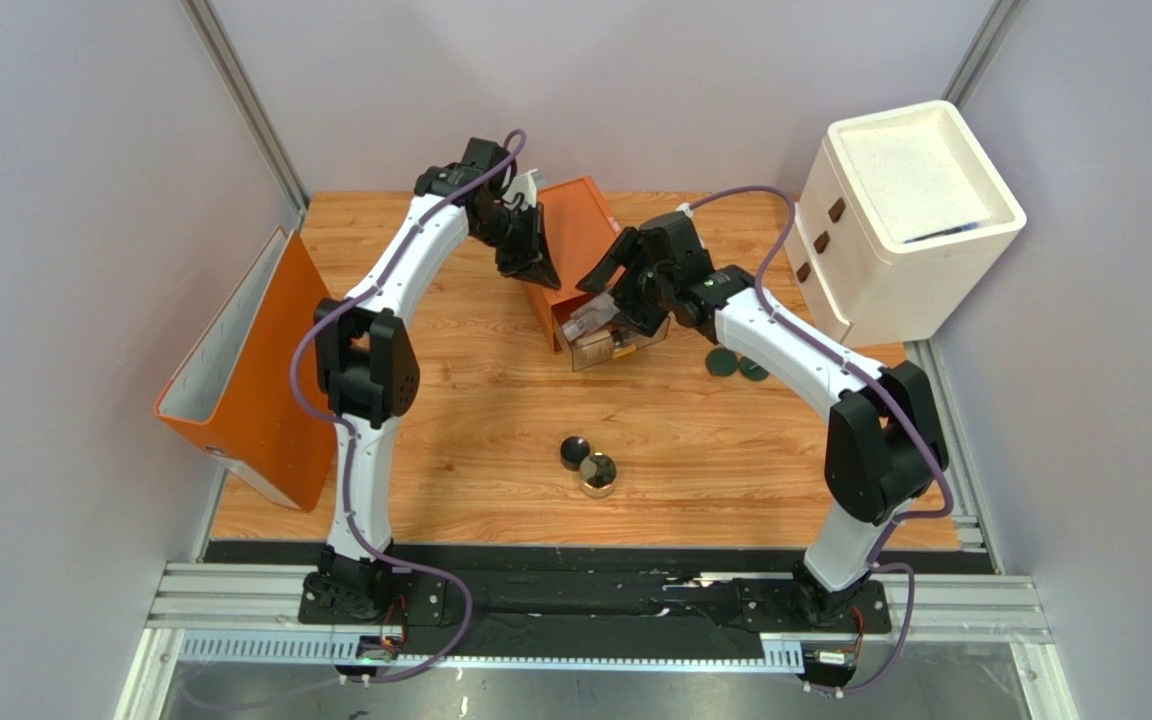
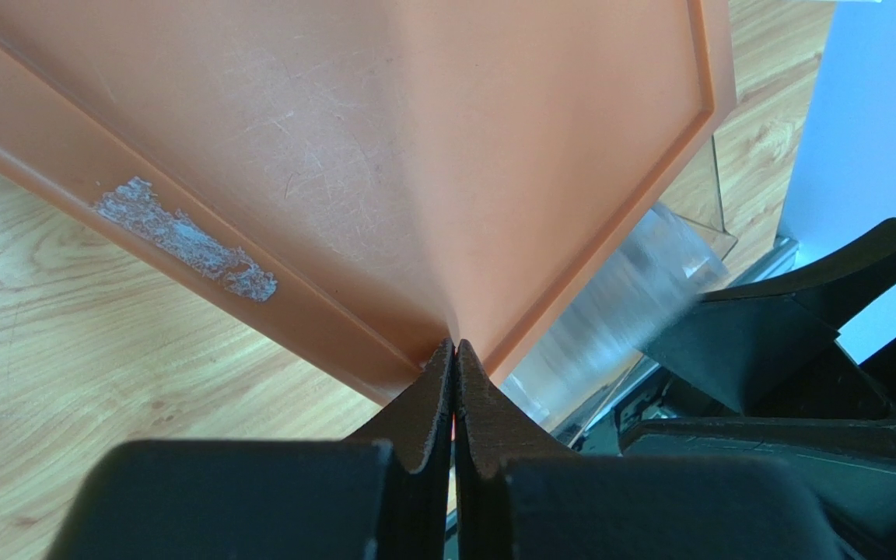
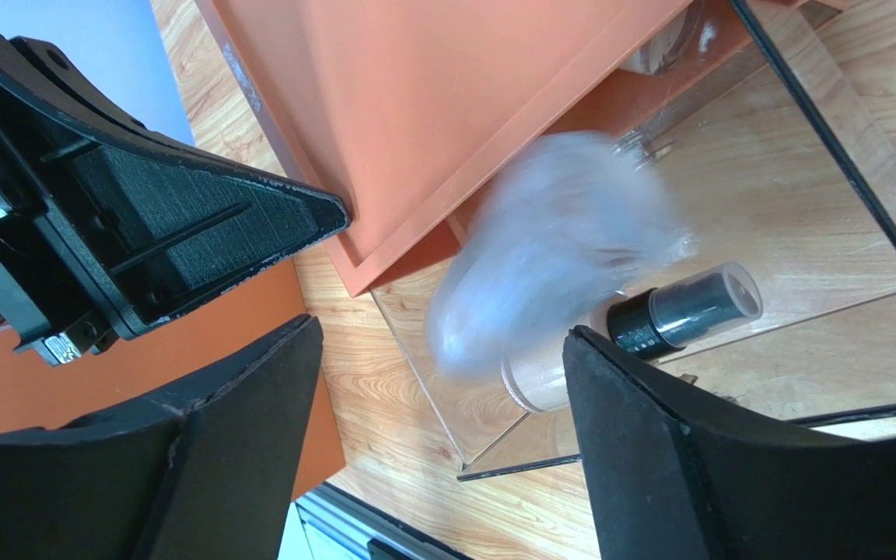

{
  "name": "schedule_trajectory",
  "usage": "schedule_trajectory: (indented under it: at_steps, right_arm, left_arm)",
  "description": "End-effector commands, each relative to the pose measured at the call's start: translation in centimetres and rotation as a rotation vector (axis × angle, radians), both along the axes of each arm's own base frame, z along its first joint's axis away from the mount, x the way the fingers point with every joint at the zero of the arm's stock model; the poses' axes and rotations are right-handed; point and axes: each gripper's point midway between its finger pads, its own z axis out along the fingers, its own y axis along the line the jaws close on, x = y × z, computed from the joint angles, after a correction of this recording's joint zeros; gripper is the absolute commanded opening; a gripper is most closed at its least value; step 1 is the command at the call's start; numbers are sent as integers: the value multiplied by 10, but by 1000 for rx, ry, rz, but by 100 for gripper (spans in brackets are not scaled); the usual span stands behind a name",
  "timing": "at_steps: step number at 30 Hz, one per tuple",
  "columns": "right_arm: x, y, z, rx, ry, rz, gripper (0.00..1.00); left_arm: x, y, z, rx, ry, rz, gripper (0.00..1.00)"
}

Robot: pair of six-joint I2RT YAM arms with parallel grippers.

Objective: Organize the makeup

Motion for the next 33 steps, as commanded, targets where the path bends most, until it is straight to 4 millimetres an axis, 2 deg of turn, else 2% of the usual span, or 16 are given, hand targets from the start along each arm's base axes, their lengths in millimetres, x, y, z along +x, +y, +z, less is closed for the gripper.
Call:
schedule_trajectory:
  at_steps: [1,6,8,9,11,13,16,17,18,19,23,28,30,31,33]
  right_arm:
    - [8,-2,42,28,-91,-30,80]
    - [2,-10,67,16,-150,-22,80]
    - [1,-19,79,0,-188,-42,78]
    - [-3,-21,76,-6,-181,-41,75]
    - [-12,-25,81,17,-175,-41,40]
    - [-27,-30,68,58,-108,-50,0]
    - [-37,-40,49,79,-56,-82,0]
    - [-44,-44,31,78,-15,-98,0]
    - [-47,-48,29,92,-16,-109,0]
    - [-52,-52,15,85,16,-118,0]
    - [-60,-55,-8,57,60,-107,0]
    - [-57,-53,-34,3,101,-77,0]
    - [-52,-50,-38,-5,105,-69,0]
    - [-50,-48,-47,-22,120,-64,0]
    - [-41,-43,-44,-25,105,-48,0]
  left_arm:
    - [-8,23,-38,144,63,8,0]
    - [-8,23,-37,146,60,8,0]
    - [-8,24,-39,149,63,7,0]
    - [-8,24,-38,147,62,8,0]
    - [-8,23,-39,147,64,6,0]
    - [-8,23,-37,144,60,7,0]
    - [-8,23,-36,143,58,7,0]
    - [-8,23,-36,141,57,7,0]
    - [-8,23,-36,141,60,9,0]
    - [-8,23,-36,141,60,9,0]
    - [-10,23,-39,143,66,9,0]
    - [-11,23,-41,138,70,9,0]
    - [-10,23,-40,138,66,11,0]
    - [-10,23,-40,138,66,11,0]
    - [-9,22,-39,136,63,13,0]
